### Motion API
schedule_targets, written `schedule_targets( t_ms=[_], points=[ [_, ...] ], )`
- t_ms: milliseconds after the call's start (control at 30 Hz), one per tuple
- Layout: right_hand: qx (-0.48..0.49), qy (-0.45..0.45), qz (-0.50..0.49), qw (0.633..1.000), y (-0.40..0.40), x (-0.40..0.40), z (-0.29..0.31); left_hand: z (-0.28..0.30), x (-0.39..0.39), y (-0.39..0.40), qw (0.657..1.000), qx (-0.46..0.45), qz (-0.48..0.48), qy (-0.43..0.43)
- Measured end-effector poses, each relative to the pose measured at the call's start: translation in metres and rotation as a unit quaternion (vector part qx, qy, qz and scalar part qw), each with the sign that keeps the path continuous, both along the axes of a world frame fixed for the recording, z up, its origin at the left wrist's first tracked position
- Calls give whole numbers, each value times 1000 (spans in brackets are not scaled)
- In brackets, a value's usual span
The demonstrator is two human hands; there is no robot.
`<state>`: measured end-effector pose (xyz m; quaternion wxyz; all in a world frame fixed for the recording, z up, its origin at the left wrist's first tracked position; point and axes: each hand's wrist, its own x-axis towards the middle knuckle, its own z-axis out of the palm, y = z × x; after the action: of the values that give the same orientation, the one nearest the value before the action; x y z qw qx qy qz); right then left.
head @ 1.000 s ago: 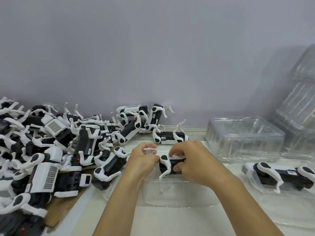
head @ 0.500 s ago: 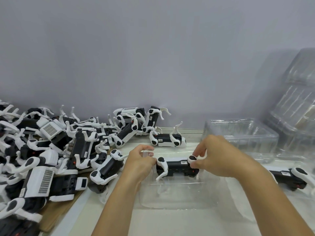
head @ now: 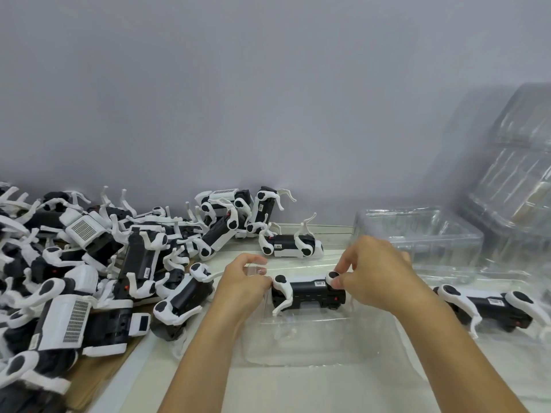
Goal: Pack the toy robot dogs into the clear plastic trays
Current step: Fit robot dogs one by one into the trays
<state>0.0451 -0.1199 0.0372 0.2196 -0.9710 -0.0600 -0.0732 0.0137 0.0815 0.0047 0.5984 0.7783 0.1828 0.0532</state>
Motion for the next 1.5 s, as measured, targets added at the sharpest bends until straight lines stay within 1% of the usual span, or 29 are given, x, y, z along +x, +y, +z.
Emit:
schedule_targets(
  t_ms=[133,267,433,600,633,700,767,833,933,1100,1233,1333,1433,1500],
  points=[
    [8,13,6,1000,-3,1,0,3,-1,4,999,14,-34,24],
    [7,23,10,1000,-4,2,1,5,-2,10,994,1,-97,44],
    [0,33,27,999,-4,0,3,8,-4,7,992,53,-107,45],
    [1,47,59,997,-6,-5,6,12,-7,6,990,75,-115,36],
    [6,51,66,997,-7,-6,8,13,-8,6,989,87,-118,29],
    [14,52,77,996,-8,-7,10,16,-10,5,980,149,-133,-7],
    [25,47,79,995,-7,-7,10,22,-11,2,961,222,-150,-68],
    [32,40,75,996,-7,-8,10,27,-12,-4,942,270,-170,-103],
    [33,39,70,996,-6,-8,9,30,-12,-14,923,318,-197,-88],
    [40,46,65,996,-5,-8,9,23,-12,-22,911,352,-210,-52],
    [41,56,62,996,-5,-9,9,19,-12,-21,912,343,-215,-59],
    [46,60,66,995,-5,-9,11,21,-11,-18,920,325,-201,-84],
    [46,65,72,994,-5,-9,11,20,-7,-11,943,285,-120,-124],
    [42,67,77,994,-6,-9,11,19,-5,-5,958,247,-66,-126]
  ],
)
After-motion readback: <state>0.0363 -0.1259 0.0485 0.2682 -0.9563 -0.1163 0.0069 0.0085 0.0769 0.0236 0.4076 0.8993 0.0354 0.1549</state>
